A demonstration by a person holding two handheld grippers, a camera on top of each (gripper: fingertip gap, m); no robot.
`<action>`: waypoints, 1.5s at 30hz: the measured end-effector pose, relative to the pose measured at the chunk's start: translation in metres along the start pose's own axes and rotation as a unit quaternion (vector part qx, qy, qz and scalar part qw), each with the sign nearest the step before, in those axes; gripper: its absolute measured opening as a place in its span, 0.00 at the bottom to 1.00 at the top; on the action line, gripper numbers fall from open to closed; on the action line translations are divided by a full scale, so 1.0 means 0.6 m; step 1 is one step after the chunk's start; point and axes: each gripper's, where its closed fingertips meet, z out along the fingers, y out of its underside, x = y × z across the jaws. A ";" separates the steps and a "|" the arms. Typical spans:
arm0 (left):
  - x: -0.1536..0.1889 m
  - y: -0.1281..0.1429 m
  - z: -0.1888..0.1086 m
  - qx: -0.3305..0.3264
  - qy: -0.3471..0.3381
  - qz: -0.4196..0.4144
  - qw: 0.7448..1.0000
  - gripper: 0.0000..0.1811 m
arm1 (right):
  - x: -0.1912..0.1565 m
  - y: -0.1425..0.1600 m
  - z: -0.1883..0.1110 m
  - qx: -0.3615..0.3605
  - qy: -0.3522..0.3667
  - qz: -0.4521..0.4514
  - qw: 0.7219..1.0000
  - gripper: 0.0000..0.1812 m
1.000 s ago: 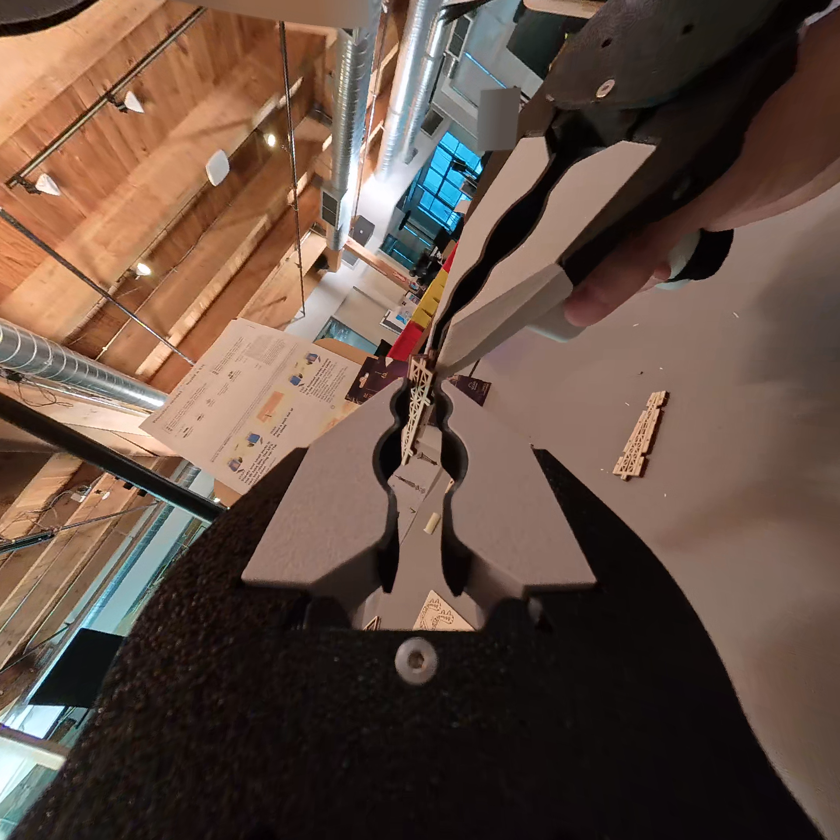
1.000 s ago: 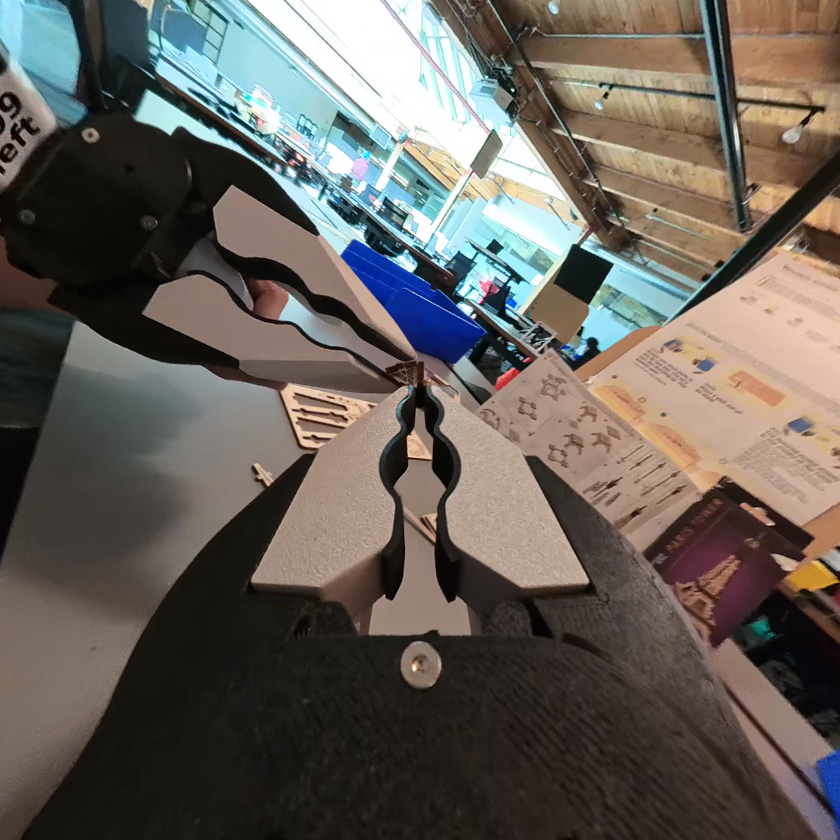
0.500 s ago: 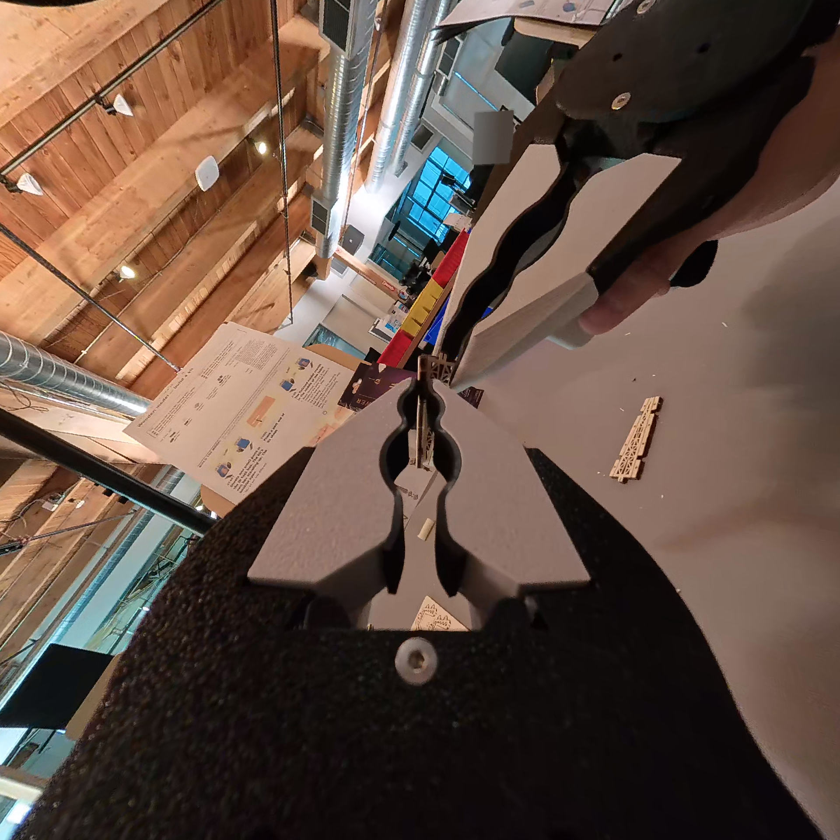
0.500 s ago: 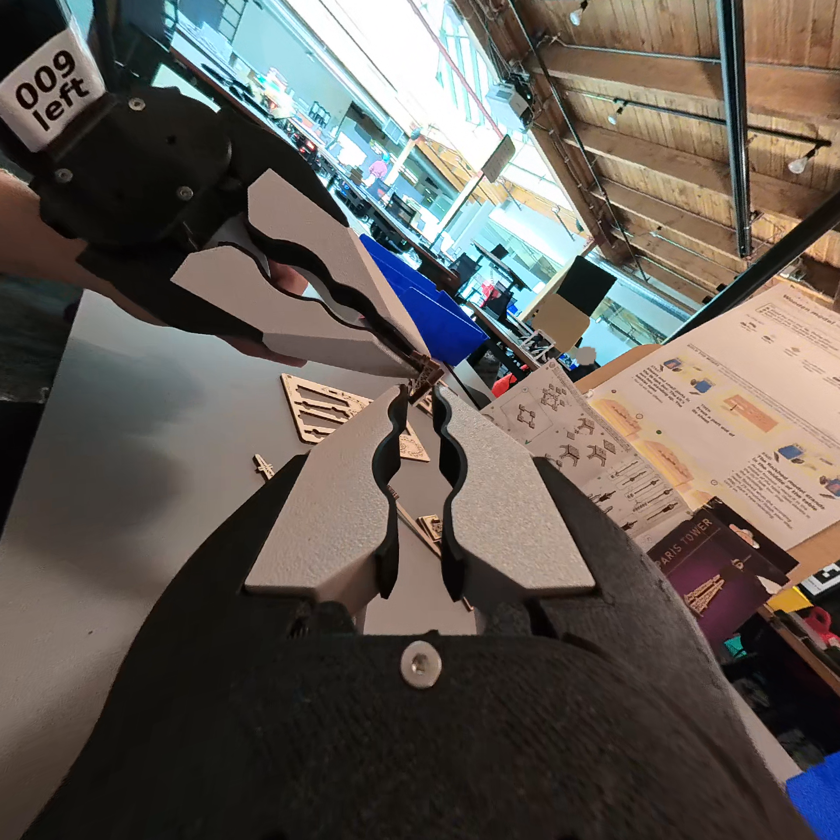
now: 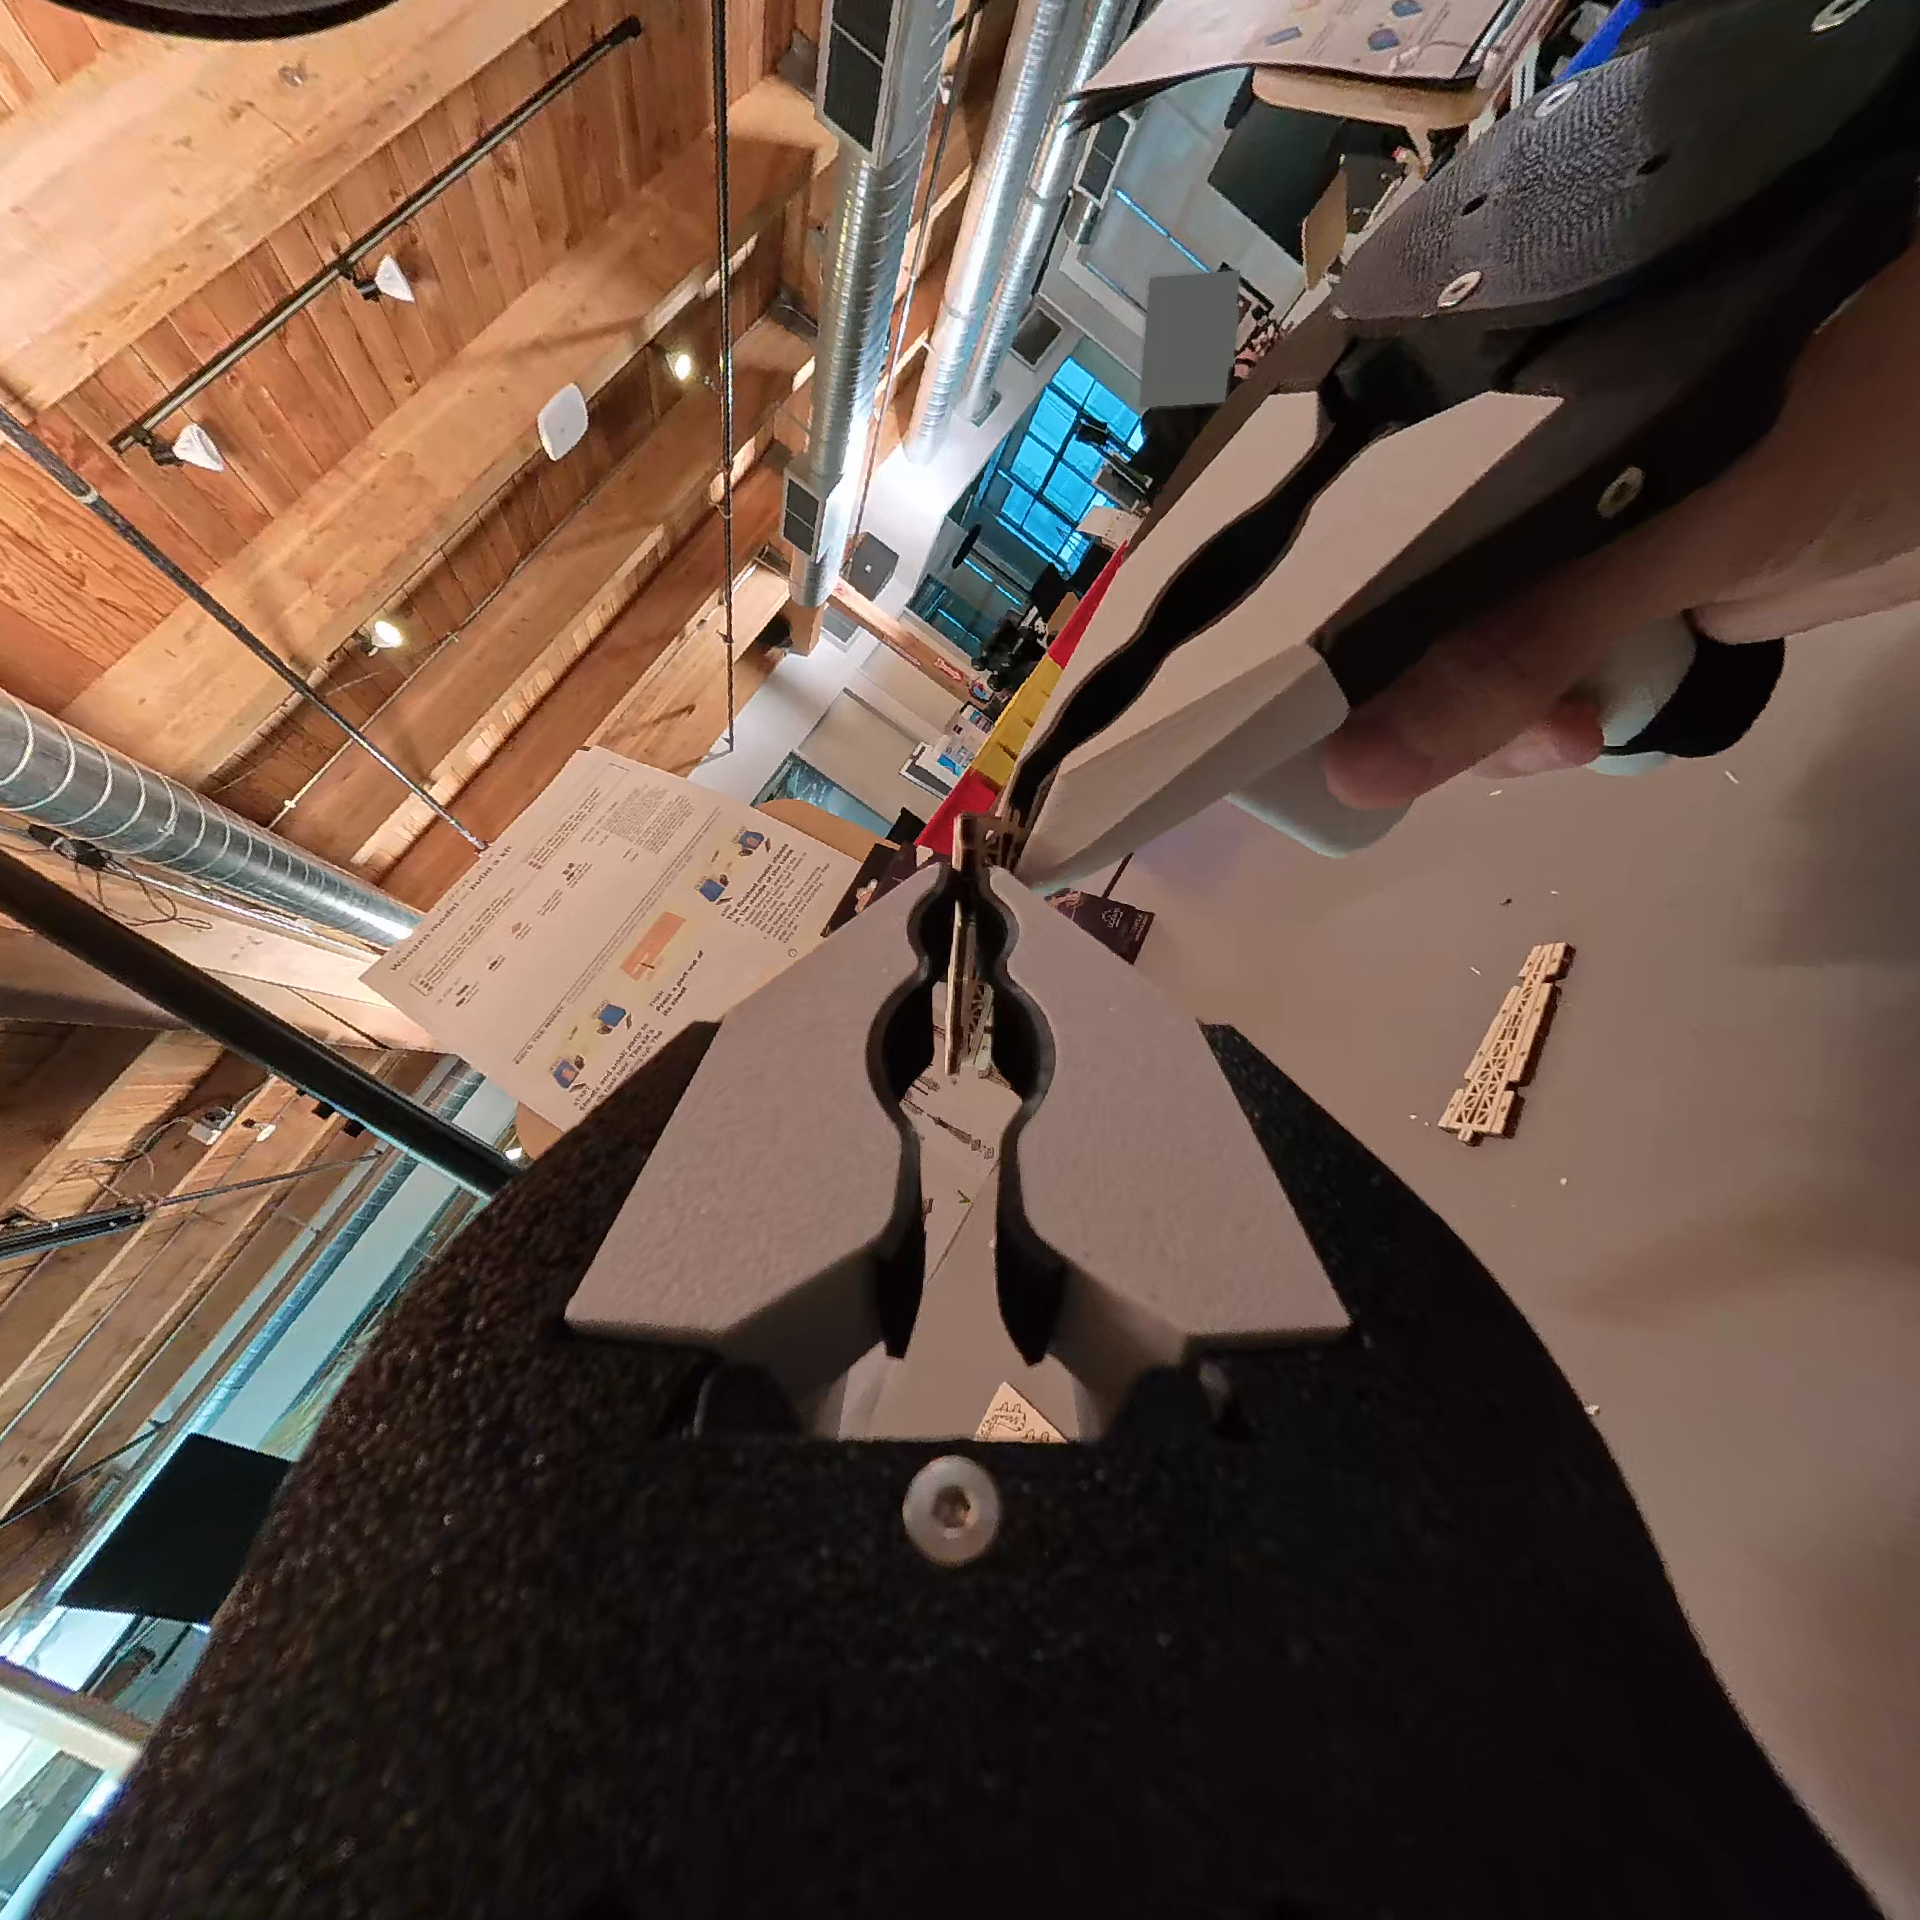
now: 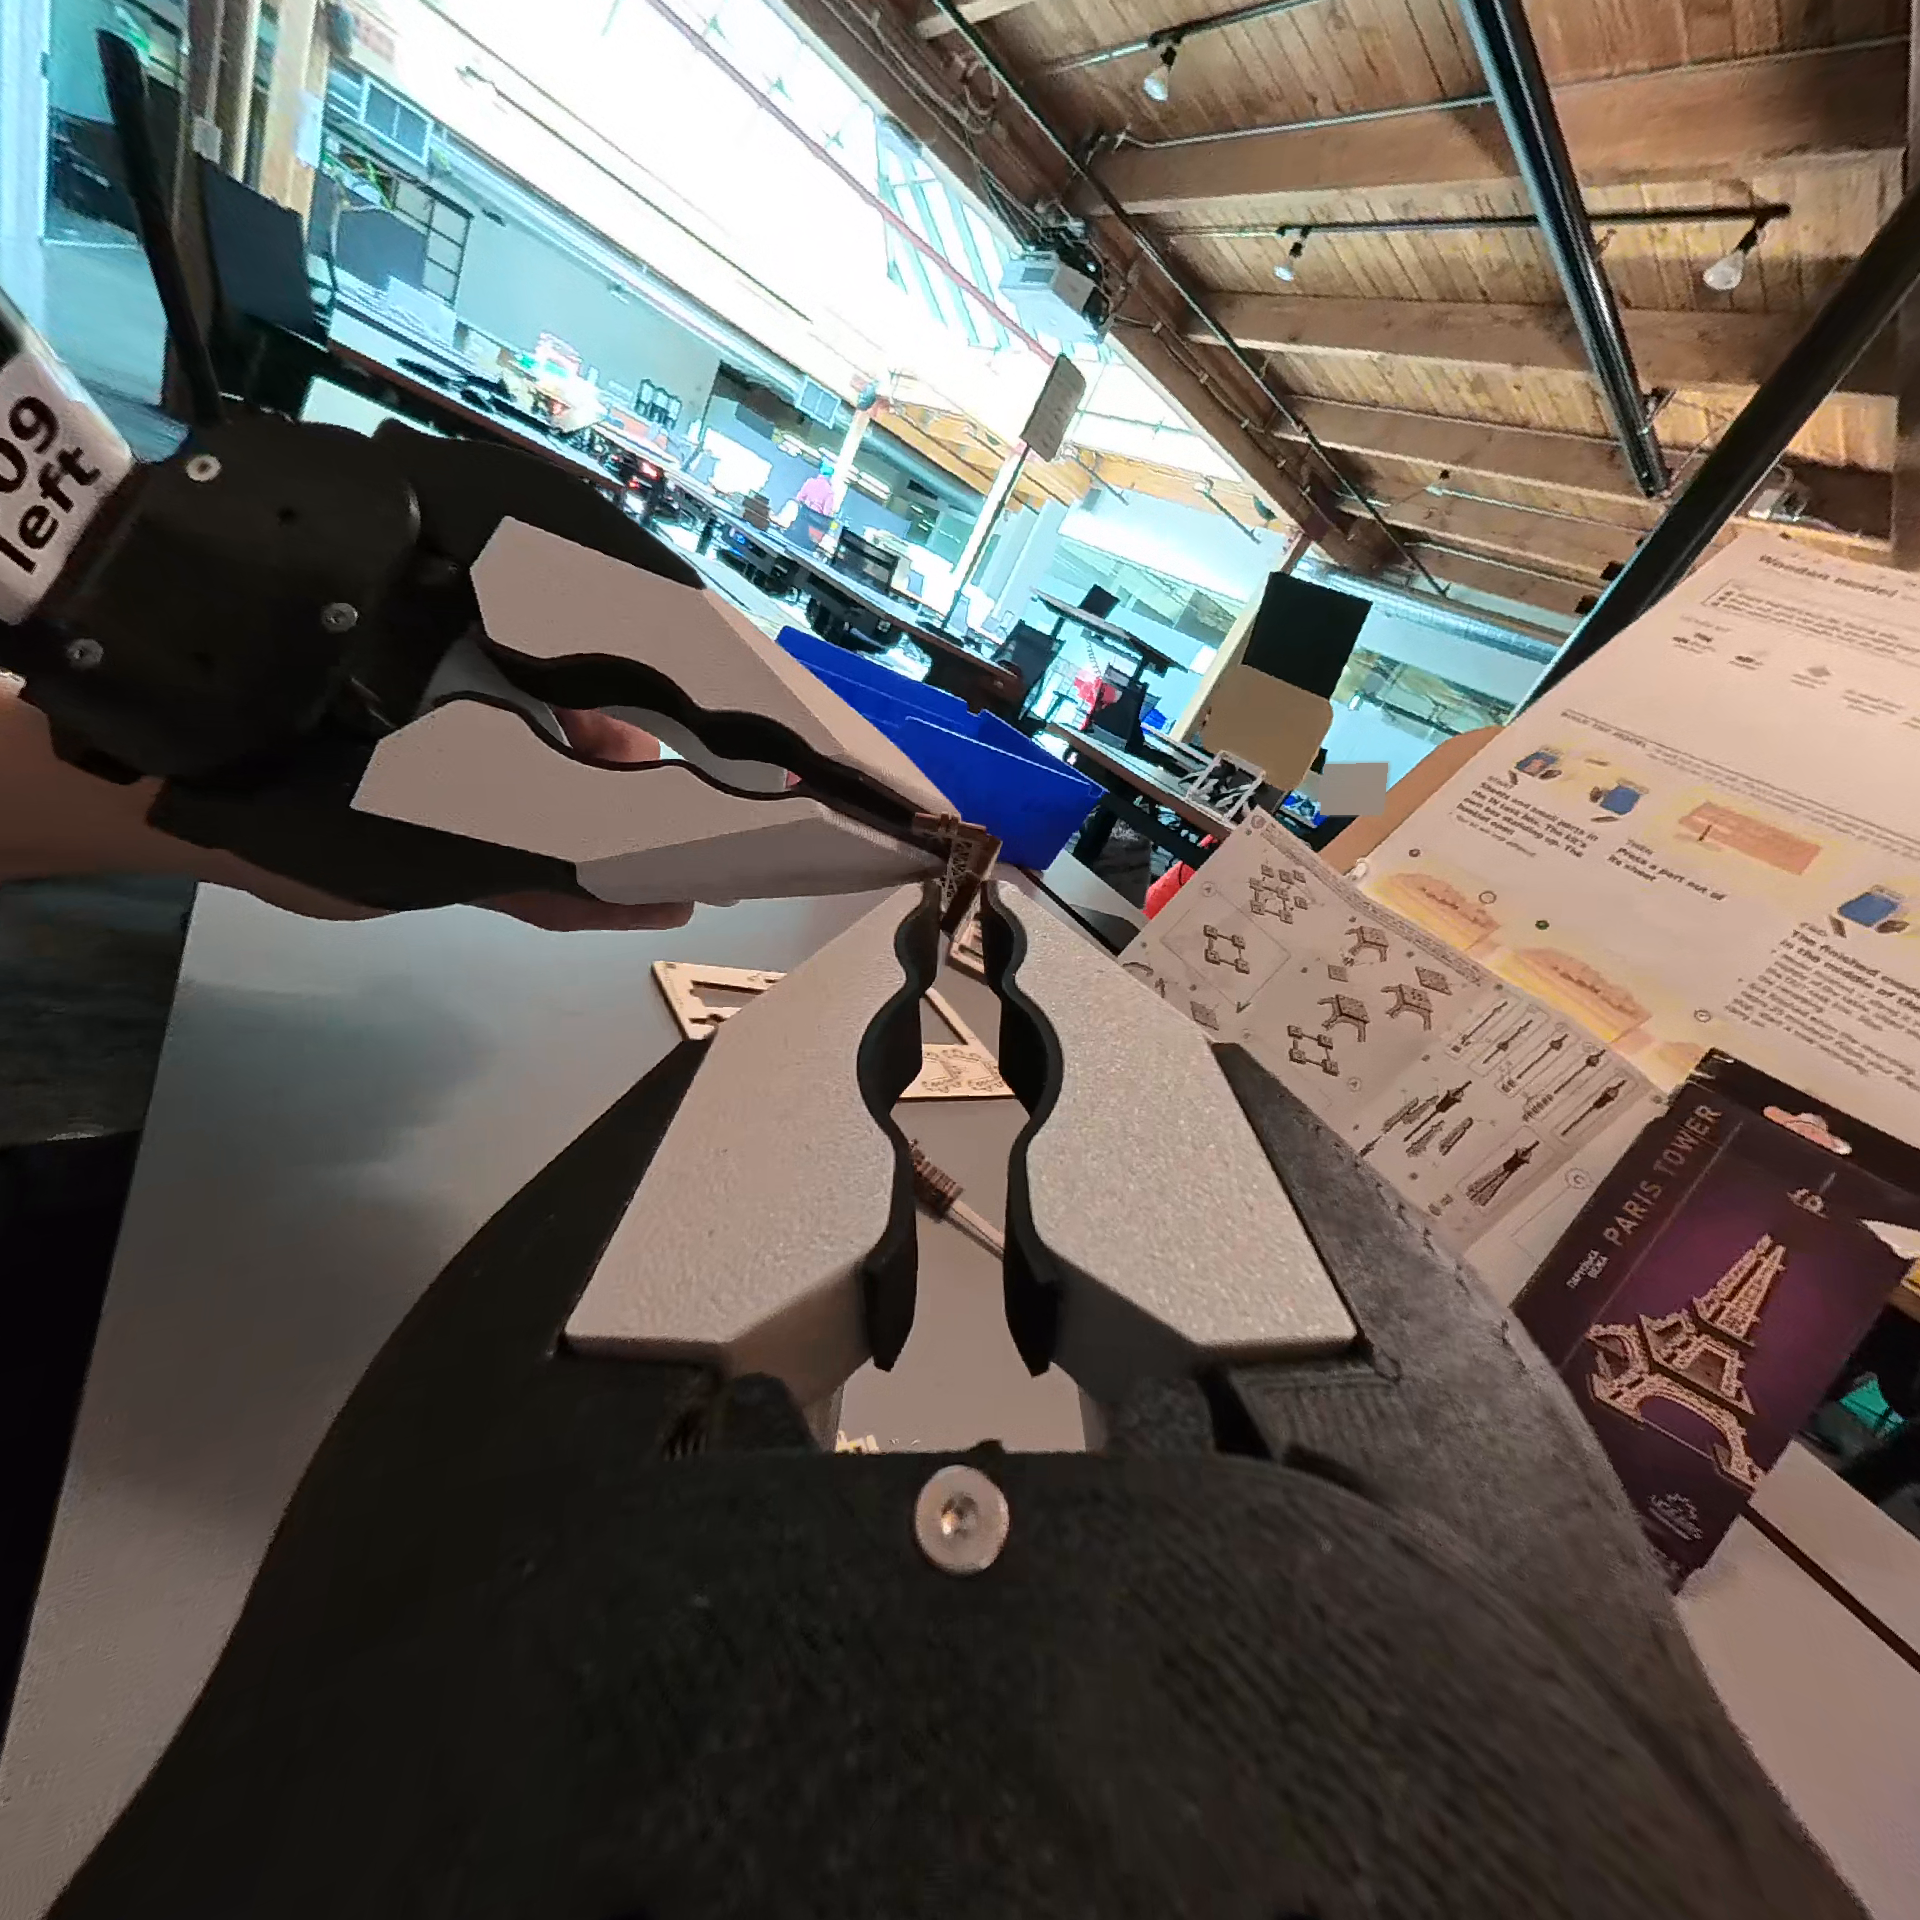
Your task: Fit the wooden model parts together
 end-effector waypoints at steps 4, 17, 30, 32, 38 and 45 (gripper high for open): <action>0.002 -0.001 -0.002 0.004 0.009 0.004 1.000 0.01 | 0.001 0.000 -0.002 0.000 0.000 -0.025 1.000 0.02; 0.017 0.009 -0.009 -0.008 0.037 0.009 0.999 0.01 | -0.012 0.015 -0.005 -0.033 -0.029 -0.115 0.992 0.02; 0.032 0.016 -0.016 -0.017 0.090 -0.009 0.996 0.02 | -0.023 0.023 -0.009 -0.036 -0.046 -0.114 0.992 0.01; 0.034 0.016 -0.017 -0.018 0.095 -0.012 0.995 0.02 | -0.025 0.025 -0.009 -0.036 -0.049 -0.112 0.992 0.01; 0.036 0.016 -0.011 -0.014 0.095 -0.015 0.995 0.03 | -0.014 0.024 -0.011 -0.014 -0.034 -0.105 0.994 0.00; 0.040 0.012 -0.019 0.002 0.151 -0.128 0.980 0.11 | -0.018 0.030 -0.024 0.003 -0.067 -0.151 0.986 0.00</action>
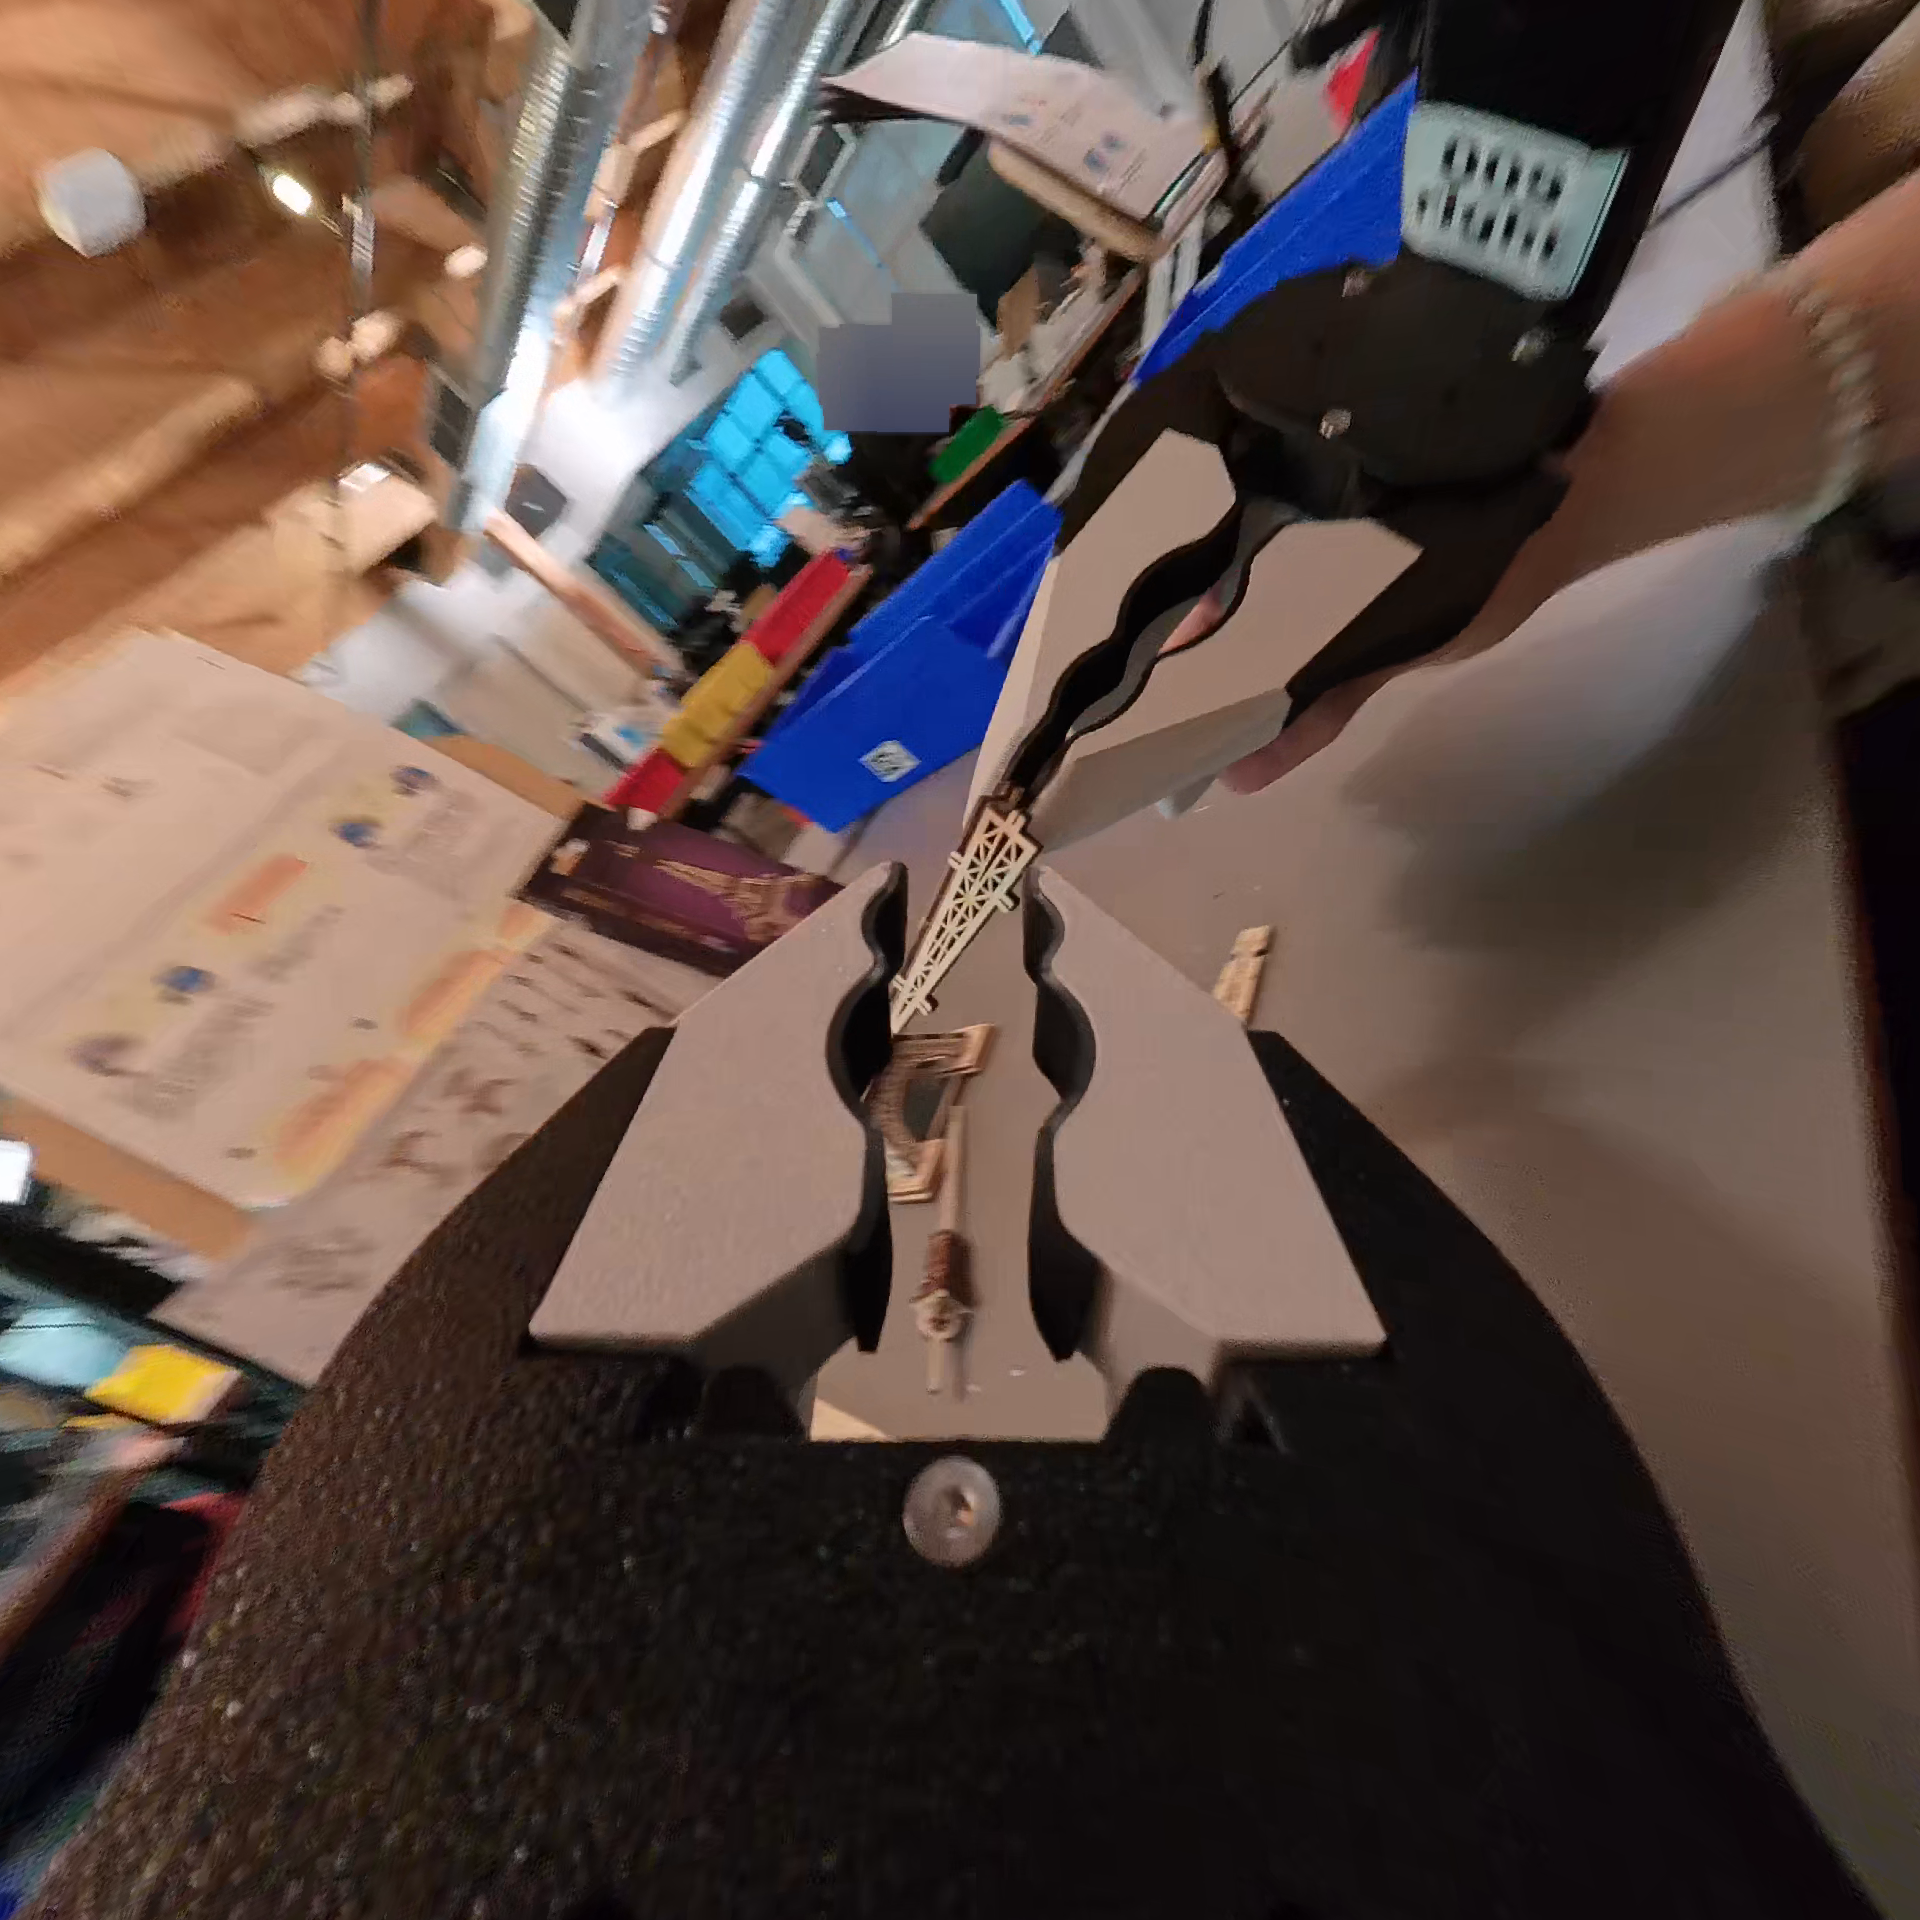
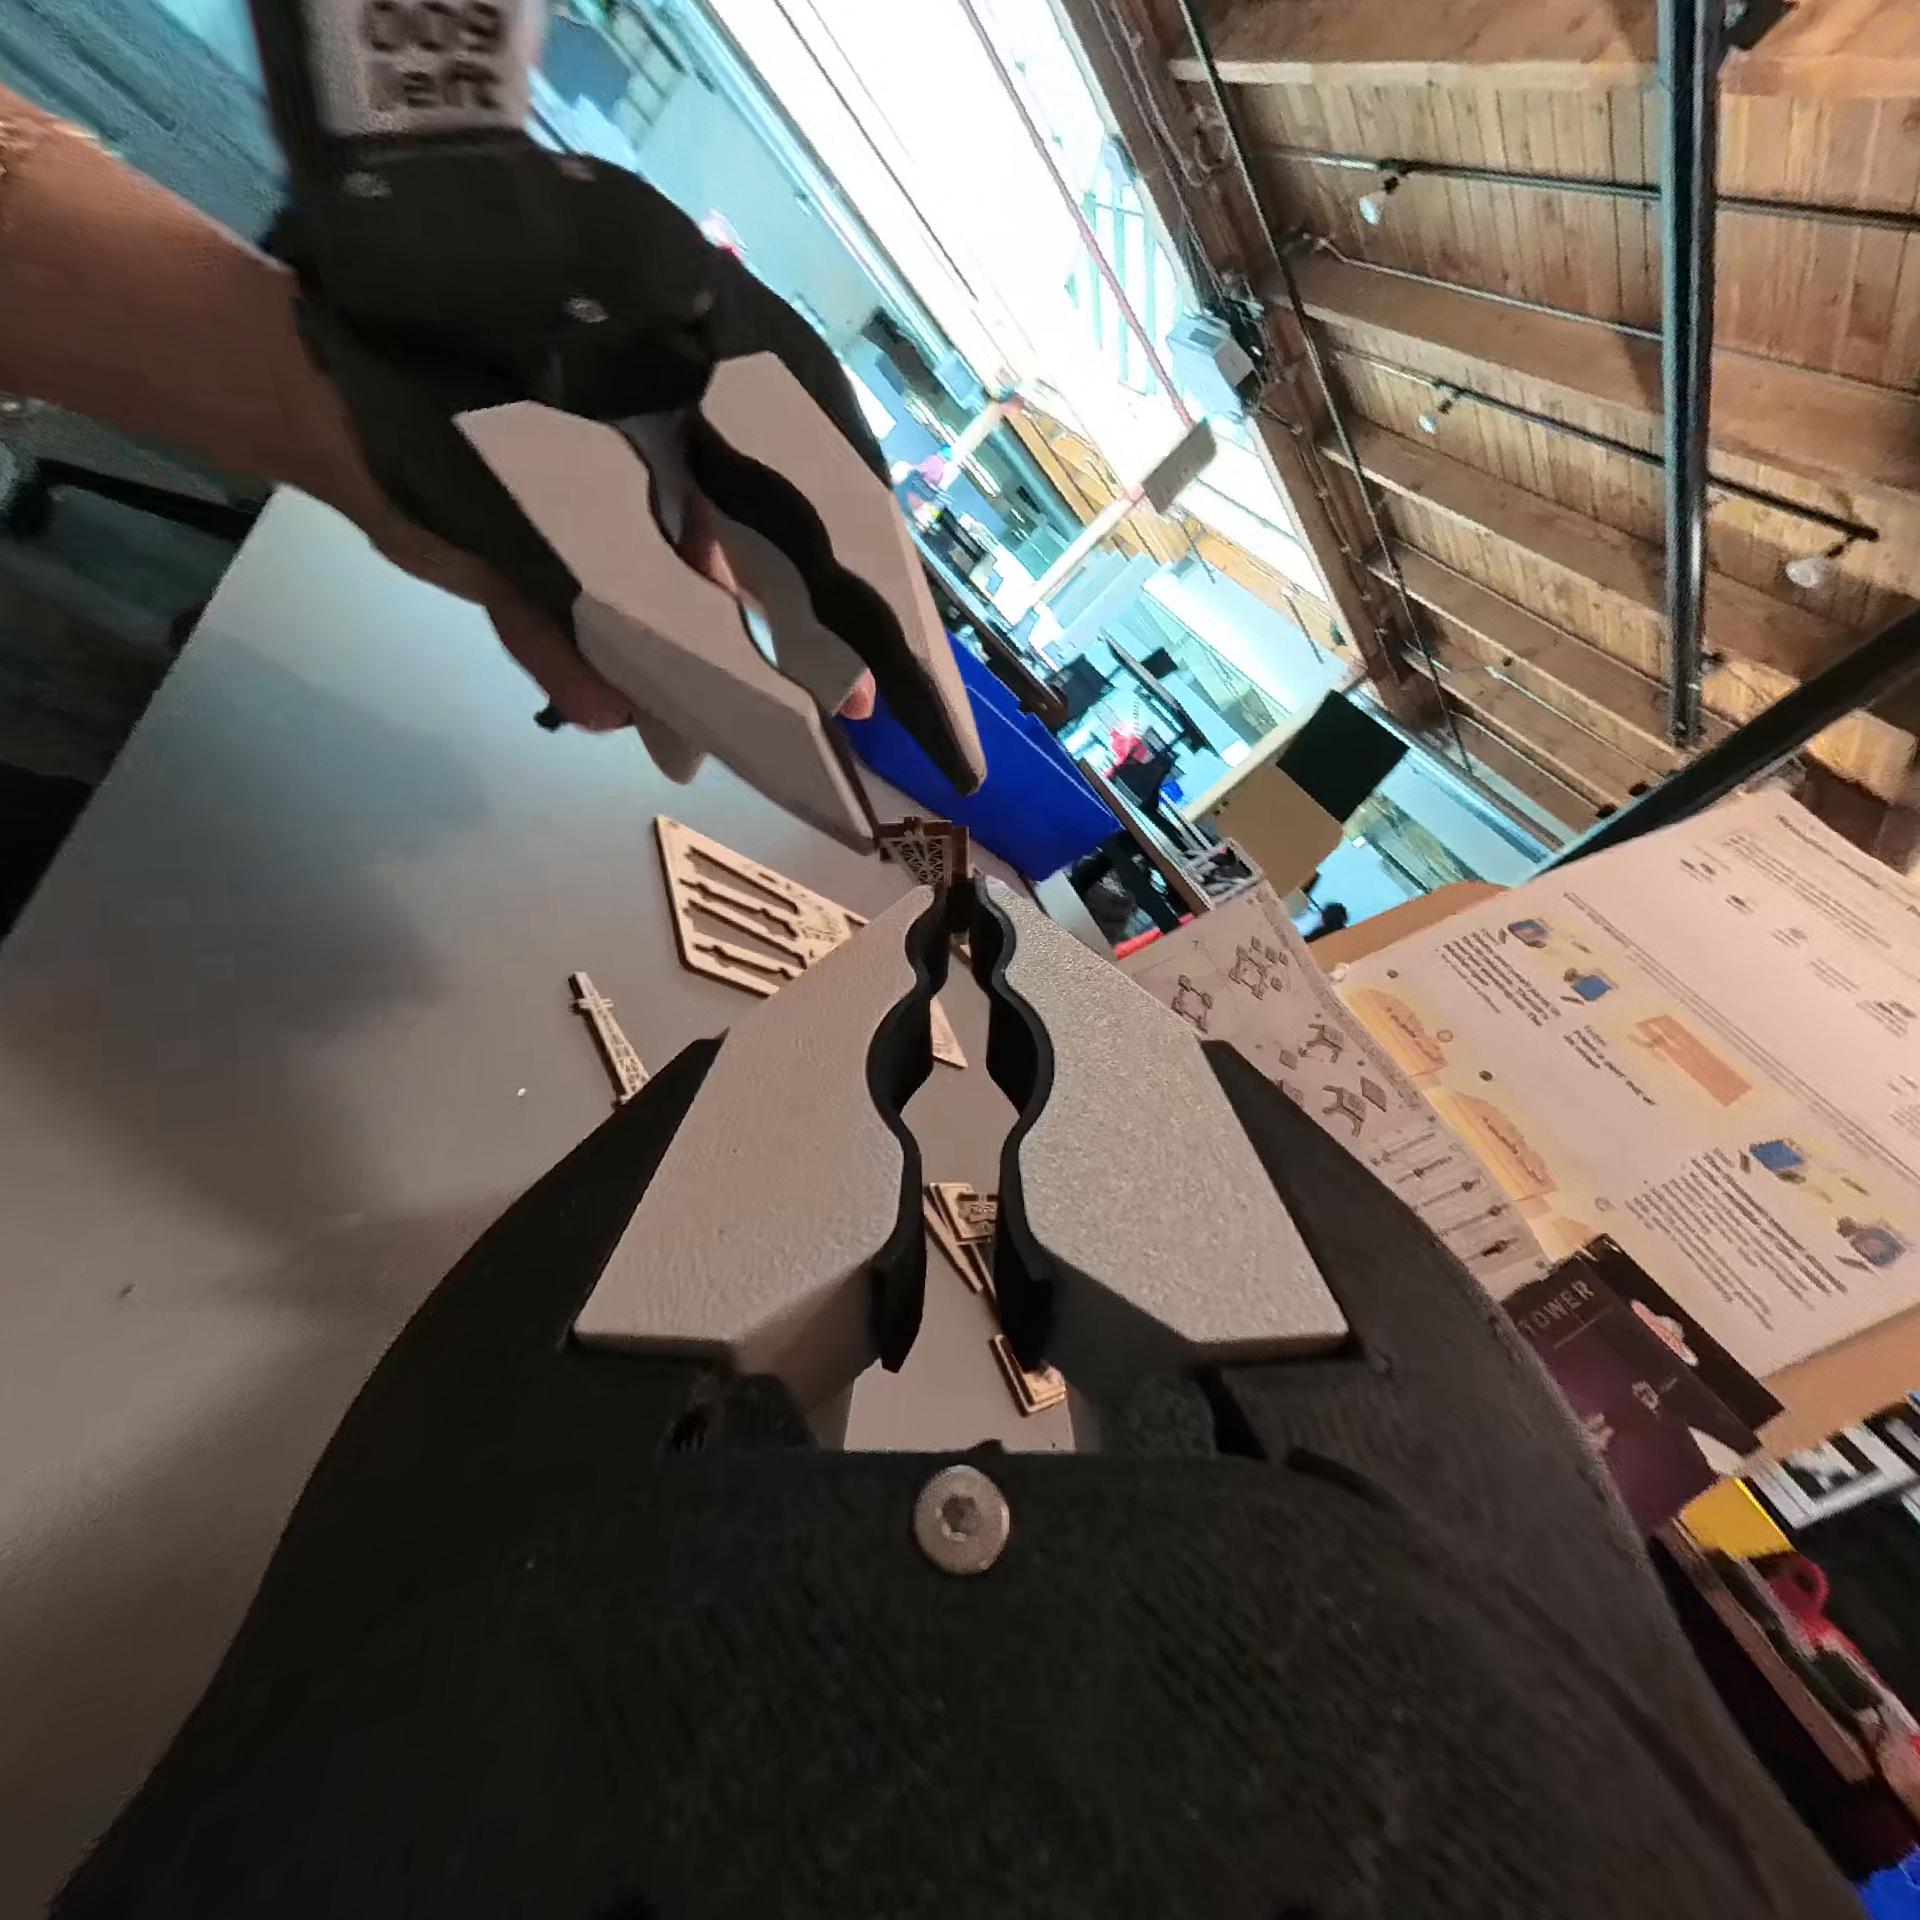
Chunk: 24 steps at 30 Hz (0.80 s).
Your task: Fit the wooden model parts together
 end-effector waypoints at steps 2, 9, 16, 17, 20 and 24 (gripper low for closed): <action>-0.002 -0.004 -0.009 0.015 0.039 -0.072 0.997 0.09 | -0.001 0.003 -0.006 0.006 -0.010 -0.007 1.000 0.00; 0.006 0.004 -0.019 0.021 0.110 -0.207 0.972 0.10 | -0.009 -0.004 -0.010 0.026 -0.026 -0.008 0.999 0.00; 0.004 -0.002 -0.009 0.005 -0.012 0.000 1.000 0.15 | 0.008 0.006 0.002 0.011 0.026 0.113 0.993 0.00; 0.000 -0.002 -0.007 0.000 -0.036 0.023 0.999 0.14 | 0.009 0.006 0.004 0.008 0.031 0.126 0.991 0.00; -0.006 0.001 -0.002 -0.023 -0.085 0.091 0.992 0.12 | 0.008 0.000 0.011 0.005 0.043 0.155 0.987 0.00; -0.013 -0.001 0.002 -0.034 -0.134 0.137 0.981 0.05 | 0.013 -0.007 0.016 0.001 0.070 0.180 0.981 0.00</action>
